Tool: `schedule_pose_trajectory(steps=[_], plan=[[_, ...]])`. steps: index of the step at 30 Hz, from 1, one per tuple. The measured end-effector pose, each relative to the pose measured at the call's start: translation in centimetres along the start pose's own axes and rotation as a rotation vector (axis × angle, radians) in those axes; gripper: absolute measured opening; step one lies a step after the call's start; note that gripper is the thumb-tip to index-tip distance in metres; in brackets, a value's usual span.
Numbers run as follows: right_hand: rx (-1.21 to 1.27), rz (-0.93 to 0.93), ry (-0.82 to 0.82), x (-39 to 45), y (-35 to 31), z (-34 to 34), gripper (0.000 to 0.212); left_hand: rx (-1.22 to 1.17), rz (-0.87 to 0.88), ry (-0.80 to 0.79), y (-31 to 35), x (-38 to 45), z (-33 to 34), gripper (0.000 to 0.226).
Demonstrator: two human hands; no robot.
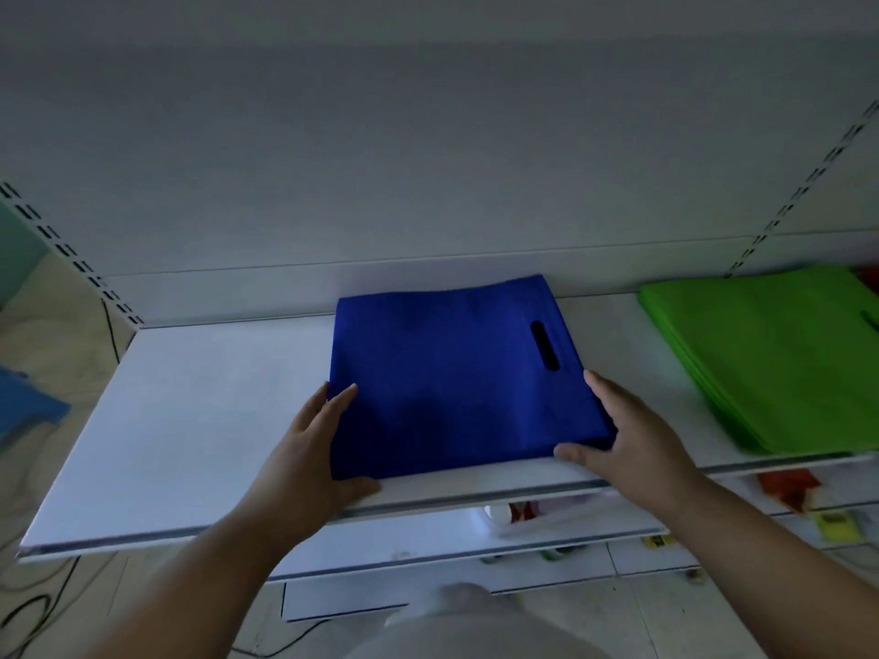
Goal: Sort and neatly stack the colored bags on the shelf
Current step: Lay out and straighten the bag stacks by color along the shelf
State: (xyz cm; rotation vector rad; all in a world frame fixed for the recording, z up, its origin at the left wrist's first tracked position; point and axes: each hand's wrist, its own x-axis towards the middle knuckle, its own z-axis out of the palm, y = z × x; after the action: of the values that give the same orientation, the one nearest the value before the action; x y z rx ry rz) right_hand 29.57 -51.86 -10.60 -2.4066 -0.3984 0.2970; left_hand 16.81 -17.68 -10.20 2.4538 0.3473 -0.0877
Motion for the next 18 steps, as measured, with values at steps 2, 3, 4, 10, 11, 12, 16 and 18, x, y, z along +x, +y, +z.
schedule_pose_trajectory(steps=[2, 3, 4, 10, 11, 12, 16, 18], plan=[[-0.037, -0.003, -0.003, -0.2, -0.3, 0.0, 0.11, 0.012, -0.01, 0.037, 0.0, 0.2, -0.2, 0.11], [-0.066, -0.009, -0.013, -0.2, -0.4, 0.0, 0.111, 0.018, -0.007, 0.045, 0.1, 0.2, -0.3, 0.108], [-0.094, -0.012, -0.013, -0.2, -0.5, -0.1, 0.111, 0.029, 0.0, 0.046, 0.1, 0.2, -0.3, 0.107], [-0.166, -0.023, -0.005, -0.5, -0.6, -0.1, 0.108, 0.059, 0.017, 0.072, -0.4, -0.5, 0.0, 0.1], [-0.158, -0.022, 0.007, -0.4, -0.6, -0.1, 0.105, 0.045, -0.011, 0.092, -0.4, -0.5, -0.1, 0.1], [-0.155, -0.023, 0.026, -0.4, -0.6, -0.1, 0.103, 0.032, -0.037, 0.111, -0.4, -0.5, -0.3, 0.099], [-0.142, -0.036, -0.001, -0.6, -0.4, -0.1, 0.107, 0.048, -0.063, 0.078, 0.5, -0.9, -0.2, 0.101], [-0.092, -0.026, -0.023, -0.5, -0.2, -0.1, 0.107, -0.014, -0.091, 0.041, 1.1, -1.3, 0.0, 0.106]])
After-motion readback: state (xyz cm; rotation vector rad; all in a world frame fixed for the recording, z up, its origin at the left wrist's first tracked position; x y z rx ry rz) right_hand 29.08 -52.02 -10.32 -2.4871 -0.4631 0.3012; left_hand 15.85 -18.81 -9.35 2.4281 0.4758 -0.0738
